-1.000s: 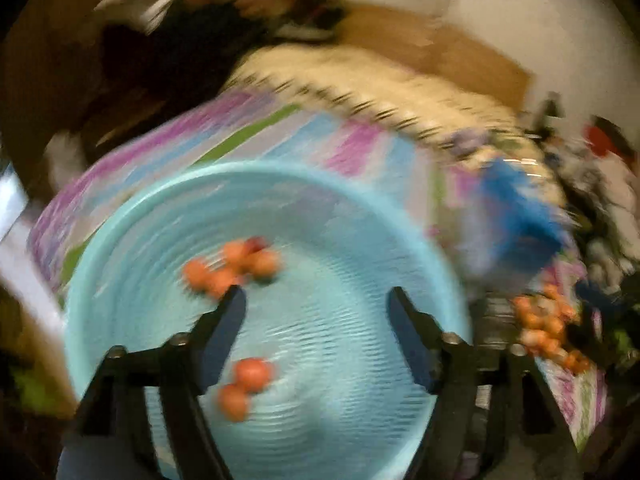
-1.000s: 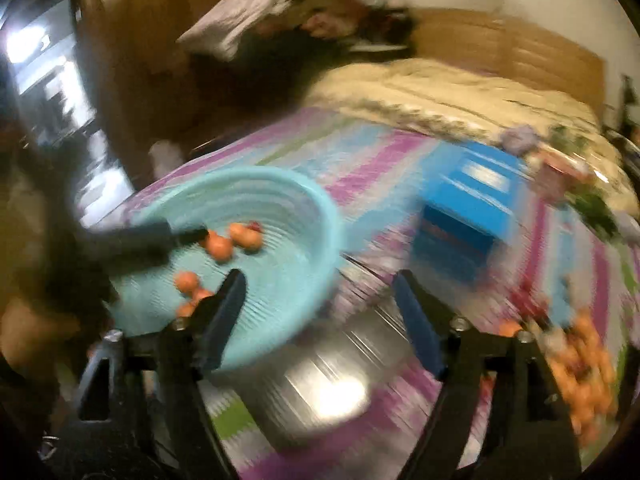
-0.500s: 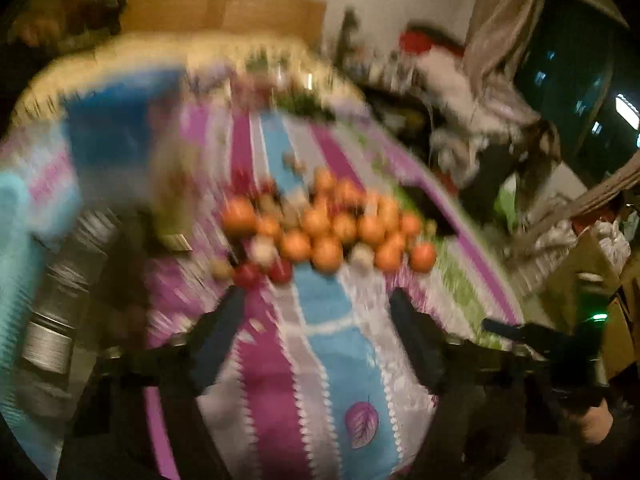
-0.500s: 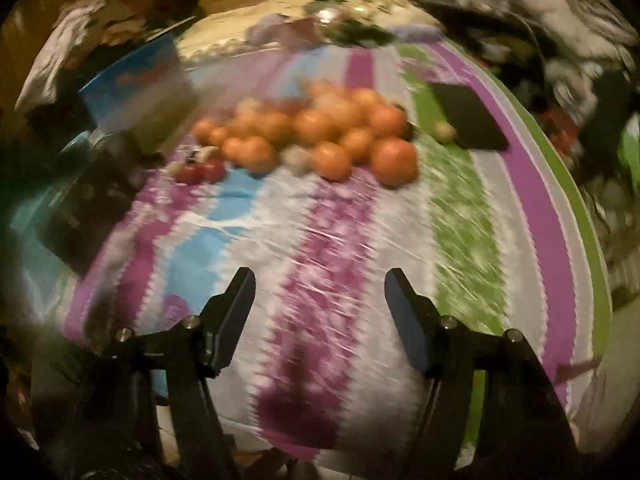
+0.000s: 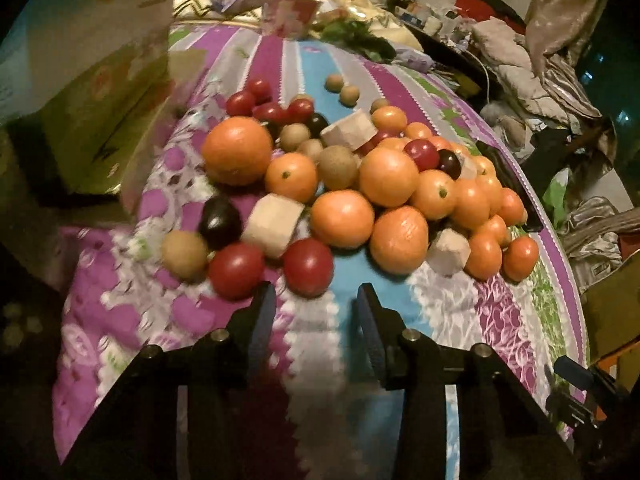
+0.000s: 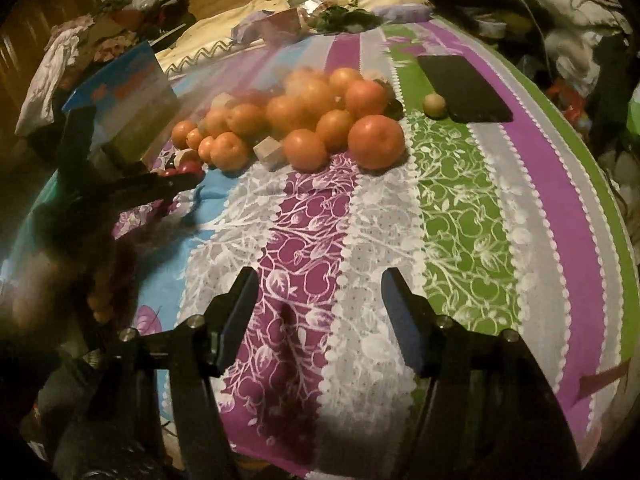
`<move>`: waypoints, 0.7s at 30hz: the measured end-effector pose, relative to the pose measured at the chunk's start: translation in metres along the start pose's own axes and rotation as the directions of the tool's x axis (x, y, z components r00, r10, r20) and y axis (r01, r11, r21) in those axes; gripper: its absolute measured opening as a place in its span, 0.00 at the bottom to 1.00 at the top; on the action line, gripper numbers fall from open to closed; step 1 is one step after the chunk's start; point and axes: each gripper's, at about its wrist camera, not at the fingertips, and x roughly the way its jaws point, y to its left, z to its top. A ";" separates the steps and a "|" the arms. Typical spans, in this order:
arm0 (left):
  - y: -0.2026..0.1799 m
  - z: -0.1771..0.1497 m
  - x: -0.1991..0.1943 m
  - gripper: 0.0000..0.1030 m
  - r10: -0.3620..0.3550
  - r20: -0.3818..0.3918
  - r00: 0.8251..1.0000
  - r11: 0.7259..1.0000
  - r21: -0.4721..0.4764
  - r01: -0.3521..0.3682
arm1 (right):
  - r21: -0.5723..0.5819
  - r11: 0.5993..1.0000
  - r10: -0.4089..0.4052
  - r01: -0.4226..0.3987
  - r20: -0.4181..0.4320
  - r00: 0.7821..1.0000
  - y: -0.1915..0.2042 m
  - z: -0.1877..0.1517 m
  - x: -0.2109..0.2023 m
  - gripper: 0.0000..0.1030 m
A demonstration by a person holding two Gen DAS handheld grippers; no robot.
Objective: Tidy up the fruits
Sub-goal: 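Grasp a red plum with the left tool while the right tool grasps an orange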
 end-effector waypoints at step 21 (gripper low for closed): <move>0.015 -0.004 -0.023 0.26 -0.011 0.040 0.999 0.999 -0.029 0.013 | -0.052 0.999 -0.005 0.005 -0.006 1.000 0.015 0.066 0.080 0.45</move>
